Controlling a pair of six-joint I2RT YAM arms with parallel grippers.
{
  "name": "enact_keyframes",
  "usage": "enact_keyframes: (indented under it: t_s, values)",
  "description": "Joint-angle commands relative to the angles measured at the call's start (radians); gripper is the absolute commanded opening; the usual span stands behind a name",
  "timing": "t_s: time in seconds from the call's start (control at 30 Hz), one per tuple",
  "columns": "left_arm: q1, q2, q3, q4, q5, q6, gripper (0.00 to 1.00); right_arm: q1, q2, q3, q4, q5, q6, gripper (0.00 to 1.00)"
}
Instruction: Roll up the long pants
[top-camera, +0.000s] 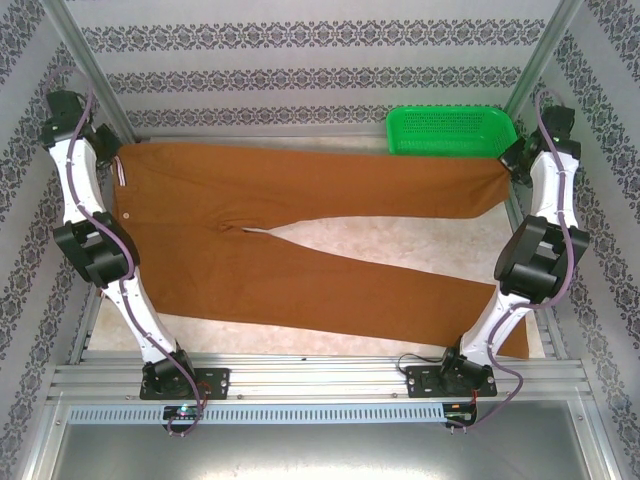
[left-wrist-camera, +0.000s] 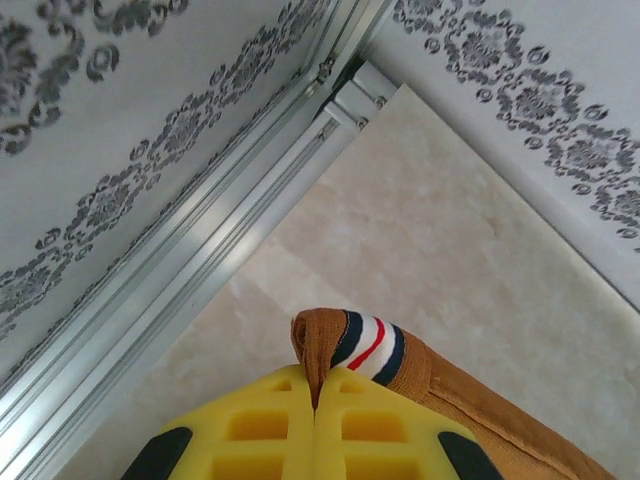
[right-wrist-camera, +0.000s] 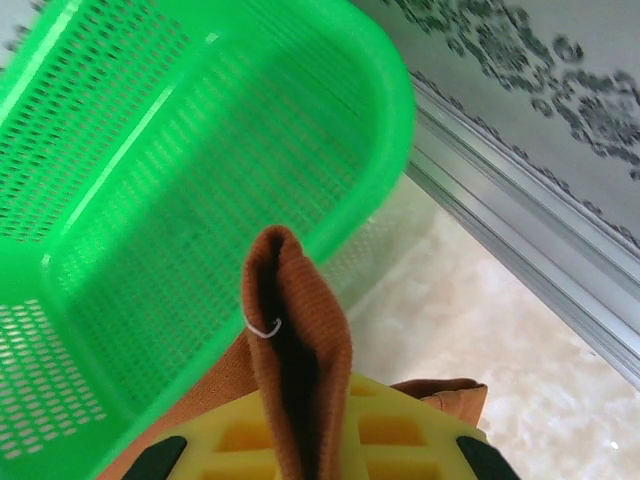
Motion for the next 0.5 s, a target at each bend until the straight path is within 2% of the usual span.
enact_keyframes:
  t_s: [0.0, 0.17, 0.27, 0.33, 0.47]
  values:
    - [0.030, -0.006, 0.043, 0.032, -0.071, -0.044, 0.00, 0.006, 0.064, 0.178, -0.007, 0.034, -0.025, 0.00]
    - [0.028, 0.091, 0.256, -0.074, -0.089, -0.062, 0.00, 0.040, 0.296, 0.676, -0.237, 0.055, -0.067, 0.00]
    - [0.026, 0.133, 0.351, -0.098, -0.109, -0.091, 0.00, 0.041, 0.414, 0.922, -0.306, 0.052, -0.061, 0.00]
    - [0.025, 0.140, 0.367, -0.090, -0.125, -0.105, 0.00, 0.036, 0.437, 0.966, -0.294, 0.042, -0.053, 0.00]
    - [0.021, 0.152, 0.403, -0.103, -0.163, -0.115, 0.00, 0.031, 0.423, 0.931, -0.226, 0.014, -0.045, 0.00]
